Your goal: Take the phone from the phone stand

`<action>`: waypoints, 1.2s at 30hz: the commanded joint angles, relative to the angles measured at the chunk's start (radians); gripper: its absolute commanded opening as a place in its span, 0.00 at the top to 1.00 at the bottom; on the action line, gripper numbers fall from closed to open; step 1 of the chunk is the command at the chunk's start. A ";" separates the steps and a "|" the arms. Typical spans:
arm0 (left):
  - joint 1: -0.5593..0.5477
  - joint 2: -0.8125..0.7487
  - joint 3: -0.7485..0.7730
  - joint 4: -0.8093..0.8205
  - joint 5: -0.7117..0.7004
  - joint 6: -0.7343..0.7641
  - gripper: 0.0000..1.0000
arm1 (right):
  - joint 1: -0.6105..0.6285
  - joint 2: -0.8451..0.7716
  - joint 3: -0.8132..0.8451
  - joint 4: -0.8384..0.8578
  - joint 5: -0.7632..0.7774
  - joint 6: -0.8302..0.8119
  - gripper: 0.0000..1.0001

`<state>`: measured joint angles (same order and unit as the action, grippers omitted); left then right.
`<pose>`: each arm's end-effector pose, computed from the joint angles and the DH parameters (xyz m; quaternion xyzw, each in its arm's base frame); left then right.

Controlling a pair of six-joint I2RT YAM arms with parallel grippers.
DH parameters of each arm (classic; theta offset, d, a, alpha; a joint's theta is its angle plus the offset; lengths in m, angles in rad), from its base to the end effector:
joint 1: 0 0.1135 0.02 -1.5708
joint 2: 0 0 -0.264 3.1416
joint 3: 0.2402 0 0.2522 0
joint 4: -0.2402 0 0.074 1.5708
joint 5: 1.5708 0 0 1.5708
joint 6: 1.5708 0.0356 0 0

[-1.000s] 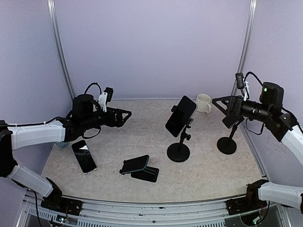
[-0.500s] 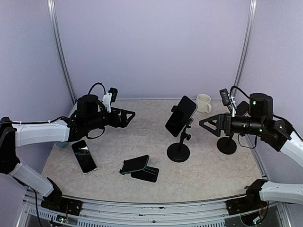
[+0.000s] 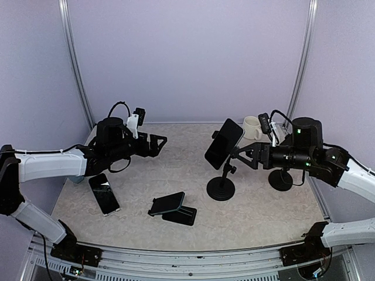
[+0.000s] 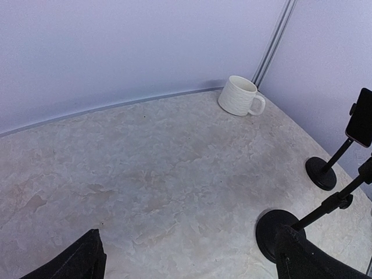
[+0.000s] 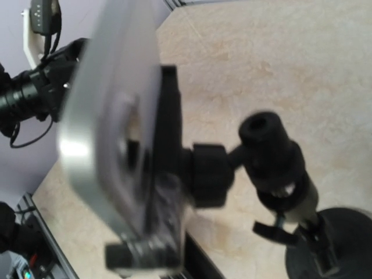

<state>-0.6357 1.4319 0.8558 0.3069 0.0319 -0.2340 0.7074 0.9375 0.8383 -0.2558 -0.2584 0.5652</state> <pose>0.2626 -0.1952 0.2627 0.1682 0.7776 -0.2667 0.5440 0.1576 0.1467 0.3241 -0.1312 0.8067 0.4216 0.3927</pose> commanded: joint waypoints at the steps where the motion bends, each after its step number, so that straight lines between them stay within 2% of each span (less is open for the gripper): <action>1: -0.009 0.000 0.028 0.016 -0.036 0.009 0.01 | 0.027 0.021 0.002 0.095 0.038 0.044 0.20; 6: -0.012 -0.005 0.026 0.012 -0.044 0.015 0.01 | 0.050 0.075 0.029 0.104 0.049 0.039 0.24; 9: -0.014 -0.012 0.027 0.012 -0.040 0.017 0.01 | 0.052 0.090 0.035 0.106 0.064 0.052 0.30; 20: -0.059 0.001 0.060 0.005 -0.060 0.062 0.01 | 0.053 0.065 0.038 0.114 0.098 0.080 0.45; 25: -0.092 0.013 0.086 0.000 -0.074 0.087 0.01 | 0.052 0.064 0.048 0.100 0.088 0.076 0.56; 28: -0.121 0.020 0.094 -0.002 -0.080 0.120 0.01 | 0.053 0.070 0.053 0.101 0.074 0.076 0.58; 36: -0.199 0.050 0.130 -0.009 -0.026 0.170 0.01 | 0.053 0.084 0.058 0.106 0.050 0.079 0.73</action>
<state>-0.7982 1.4616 0.9401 0.3050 -0.0296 -0.1070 0.7525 1.0191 0.8688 -0.1646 -0.1986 0.6445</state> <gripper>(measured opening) 0.988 0.298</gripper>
